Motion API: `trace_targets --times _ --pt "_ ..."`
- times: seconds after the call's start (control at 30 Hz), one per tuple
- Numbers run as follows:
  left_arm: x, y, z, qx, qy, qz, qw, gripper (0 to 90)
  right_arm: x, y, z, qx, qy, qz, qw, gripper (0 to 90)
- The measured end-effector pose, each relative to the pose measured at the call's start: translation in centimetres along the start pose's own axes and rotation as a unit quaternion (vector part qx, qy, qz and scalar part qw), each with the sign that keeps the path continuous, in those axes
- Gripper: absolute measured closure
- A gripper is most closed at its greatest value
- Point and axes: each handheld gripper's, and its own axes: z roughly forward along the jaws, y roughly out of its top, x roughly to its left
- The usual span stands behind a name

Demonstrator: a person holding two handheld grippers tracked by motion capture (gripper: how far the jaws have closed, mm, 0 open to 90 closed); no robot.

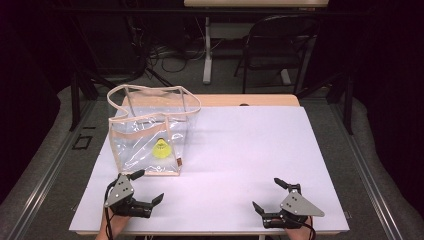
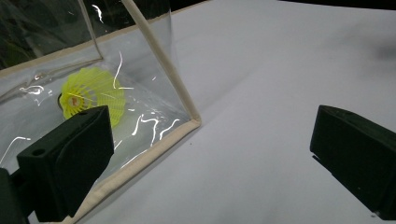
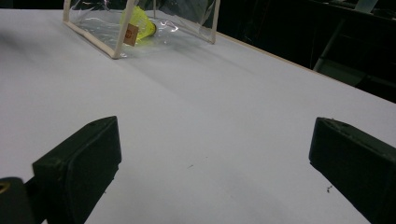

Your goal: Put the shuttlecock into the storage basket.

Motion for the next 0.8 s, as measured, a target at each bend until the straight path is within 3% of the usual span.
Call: trace_targets --times 0.8 --pt "-0.4 -1.2 -0.1 0.008 -0.003 -0.013 0.9999 0.0 0.1 0.0 0.1 0.001 0.002 0.000 1.0000 1.9"
